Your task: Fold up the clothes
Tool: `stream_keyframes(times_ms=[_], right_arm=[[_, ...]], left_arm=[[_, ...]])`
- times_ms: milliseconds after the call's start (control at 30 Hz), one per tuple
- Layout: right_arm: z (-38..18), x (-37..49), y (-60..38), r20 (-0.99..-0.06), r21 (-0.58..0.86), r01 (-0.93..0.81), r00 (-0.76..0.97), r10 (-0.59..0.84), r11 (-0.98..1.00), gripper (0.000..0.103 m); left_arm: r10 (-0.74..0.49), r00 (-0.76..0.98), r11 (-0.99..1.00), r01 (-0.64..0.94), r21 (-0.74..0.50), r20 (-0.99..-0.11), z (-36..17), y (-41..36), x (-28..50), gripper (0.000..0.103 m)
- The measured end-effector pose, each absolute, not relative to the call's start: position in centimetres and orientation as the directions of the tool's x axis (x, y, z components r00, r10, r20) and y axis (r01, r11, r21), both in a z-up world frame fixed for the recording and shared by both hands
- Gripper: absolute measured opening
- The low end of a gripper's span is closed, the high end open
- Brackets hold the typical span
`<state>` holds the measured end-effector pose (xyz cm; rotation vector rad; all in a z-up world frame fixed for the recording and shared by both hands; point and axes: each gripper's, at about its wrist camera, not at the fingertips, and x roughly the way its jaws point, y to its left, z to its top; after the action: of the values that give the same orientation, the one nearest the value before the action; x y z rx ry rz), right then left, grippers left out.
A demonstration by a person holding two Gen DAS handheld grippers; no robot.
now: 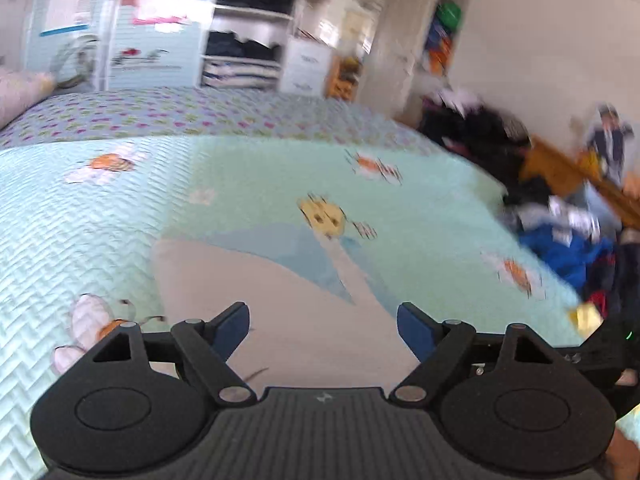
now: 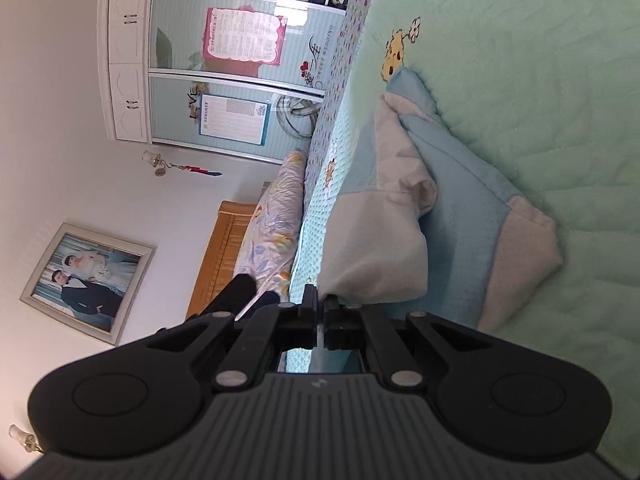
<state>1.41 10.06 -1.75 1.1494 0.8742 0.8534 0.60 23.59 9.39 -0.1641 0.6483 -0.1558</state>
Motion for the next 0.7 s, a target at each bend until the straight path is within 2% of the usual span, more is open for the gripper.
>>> stream_keyframes(times_ms=[133, 200, 333, 533, 633, 700], right_arm=[[-1.4, -0.3, 9.2, -0.167, 0.955, -0.155, 0.432, 0.886, 0.255, 0.003], [-2.5, -0.4, 9.0, -0.226, 0.949, -0.111, 0.419, 0.879, 0.297, 0.002], [-2.6, -0.7, 7.9, -0.292, 0.929, -0.092, 0.412, 0.863, 0.358, 0.005], [1.8, 0.6, 6.1, -0.308, 0.867, -0.202, 0.502, 0.808, 0.456, 0.008], [3.2, 2.9, 8.4, -0.284, 0.862, -0.274, 0.434, 0.855, 0.426, 0.010], [3.5, 4.6, 10.7, -0.242, 0.888, -0.297, 0.349, 0.905, 0.352, 0.016]], left_arm=[[-0.215, 0.721, 0.975, 0.119, -0.187, -0.658, 6.7, 22.6, 0.6, 0.083], [-0.198, 0.694, 0.980, 0.122, -0.158, -0.692, 4.8, 21.8, 0.4, 0.083], [-0.158, 0.689, 0.986, 0.148, -0.077, -0.707, 3.6, 20.4, 0.1, 0.086], [-0.157, 0.673, 0.980, 0.195, -0.031, -0.722, 2.5, 18.8, 0.7, 0.091], [-0.167, 0.673, 0.979, 0.201, -0.039, -0.720, 2.1, 18.2, 0.7, 0.094], [-0.176, 0.670, 0.977, 0.210, -0.044, -0.721, 1.9, 17.9, 0.8, 0.094]])
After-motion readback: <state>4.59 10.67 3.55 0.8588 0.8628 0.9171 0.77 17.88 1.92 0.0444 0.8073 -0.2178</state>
